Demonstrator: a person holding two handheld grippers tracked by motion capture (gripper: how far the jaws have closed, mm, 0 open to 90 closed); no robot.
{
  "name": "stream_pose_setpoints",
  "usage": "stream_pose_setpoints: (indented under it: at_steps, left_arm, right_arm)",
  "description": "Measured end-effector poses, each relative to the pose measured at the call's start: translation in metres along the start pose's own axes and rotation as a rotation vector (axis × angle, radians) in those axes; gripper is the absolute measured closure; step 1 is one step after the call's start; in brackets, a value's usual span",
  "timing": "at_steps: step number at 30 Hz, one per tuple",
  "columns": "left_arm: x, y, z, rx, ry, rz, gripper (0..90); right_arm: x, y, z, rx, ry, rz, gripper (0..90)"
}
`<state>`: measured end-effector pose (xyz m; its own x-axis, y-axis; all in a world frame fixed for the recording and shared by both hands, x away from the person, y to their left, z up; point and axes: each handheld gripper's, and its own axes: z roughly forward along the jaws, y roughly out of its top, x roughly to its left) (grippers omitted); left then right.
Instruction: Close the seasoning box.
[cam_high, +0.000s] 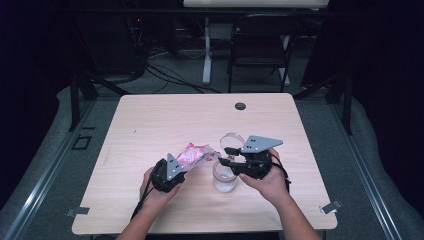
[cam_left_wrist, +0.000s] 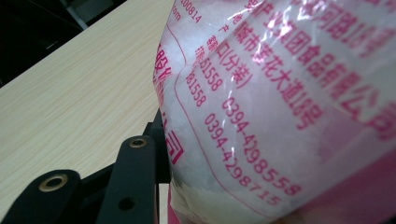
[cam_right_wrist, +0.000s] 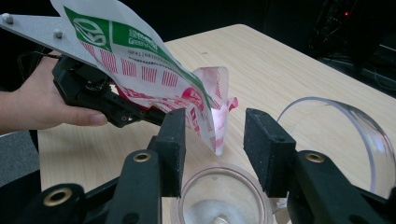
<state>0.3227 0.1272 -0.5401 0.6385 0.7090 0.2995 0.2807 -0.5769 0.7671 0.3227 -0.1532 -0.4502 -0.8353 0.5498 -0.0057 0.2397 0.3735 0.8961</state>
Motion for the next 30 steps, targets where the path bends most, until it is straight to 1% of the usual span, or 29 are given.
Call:
stream_pose_setpoints:
  at_steps: [1, 3, 4, 5, 6, 7, 8, 9, 10, 11, 13, 14, 15, 18, 19, 20, 25, 27, 30]
  left_arm:
    - [-0.001, 0.002, 0.0, 0.005, 0.003, 0.013, 60.2]
    - [-0.002, 0.003, 0.0, 0.005, 0.002, 0.02, 60.2]
    - [-0.002, 0.005, 0.0, 0.009, 0.0, 0.031, 60.2]
    - [-0.003, 0.007, 0.0, 0.006, 0.0, 0.033, 60.2]
    - [-0.003, 0.01, -0.001, 0.005, 0.001, 0.048, 60.2]
    - [-0.003, 0.01, -0.001, 0.005, 0.001, 0.048, 60.2]
    - [-0.002, 0.011, -0.002, 0.007, 0.006, 0.058, 60.2]
    - [-0.002, 0.012, -0.002, 0.006, 0.006, 0.058, 60.2]
    - [0.0, 0.015, -0.003, 0.012, 0.008, 0.073, 60.2]
    - [0.0, 0.016, -0.003, 0.012, 0.01, 0.072, 60.2]
    - [0.0, 0.016, -0.003, 0.01, 0.013, 0.076, 60.2]
    - [0.0, 0.018, -0.002, 0.013, 0.016, 0.088, 60.2]
    - [-0.001, 0.018, -0.002, 0.016, 0.02, 0.096, 60.3]
    - [-0.004, 0.017, 0.0, 0.017, 0.02, 0.118, 60.3]
    - [-0.004, 0.017, 0.0, 0.017, 0.02, 0.118, 60.3]
    - [-0.007, 0.017, 0.0, 0.022, 0.017, 0.132, 60.3]
    - [-0.01, 0.015, 0.003, 0.032, 0.003, 0.135, 60.3]
    - [-0.01, 0.014, 0.004, 0.036, -0.002, 0.138, 60.3]
    - [-0.011, 0.015, 0.004, 0.034, -0.003, 0.136, 60.3]
  right_arm:
    - [0.0, 0.0, 0.0, -0.002, 0.0, -0.005, 58.5]
    - [0.001, 0.001, -0.001, -0.002, 0.0, -0.009, 58.2]
    - [0.002, 0.003, -0.002, -0.007, 0.002, -0.024, 57.0]
    - [0.003, 0.004, -0.003, -0.013, 0.0, -0.032, 55.9]
    - [0.004, 0.005, -0.004, -0.013, -0.004, -0.043, 54.8]
    - [0.004, 0.005, -0.004, -0.013, -0.004, -0.043, 54.8]
    - [0.004, 0.006, -0.004, -0.018, -0.007, -0.052, 53.6]
    - [0.005, 0.007, -0.005, -0.018, -0.01, -0.061, 52.3]
    - [0.006, 0.008, -0.005, -0.019, -0.01, -0.07, 50.5]
    - [0.007, 0.008, -0.005, -0.018, -0.008, -0.076, 49.7]
    - [0.008, 0.008, -0.004, -0.018, -0.004, -0.08, 48.5]
    - [0.009, 0.008, -0.003, -0.008, -0.006, -0.096, 45.7]
    - [0.01, 0.008, -0.002, -0.008, -0.01, -0.102, 44.7]
    - [0.012, 0.008, 0.0, 0.0, -0.013, -0.118, 43.7]
    - [0.012, 0.008, 0.0, 0.0, -0.013, -0.118, 43.7]
    - [0.013, 0.008, 0.001, 0.003, -0.016, -0.125, 43.3]
    - [0.014, 0.007, 0.005, 0.02, -0.005, -0.136, 43.2]
    - [0.016, 0.006, 0.007, 0.03, 0.002, -0.148, 43.0]
    - [0.017, 0.006, 0.008, 0.027, 0.008, -0.151, 42.8]
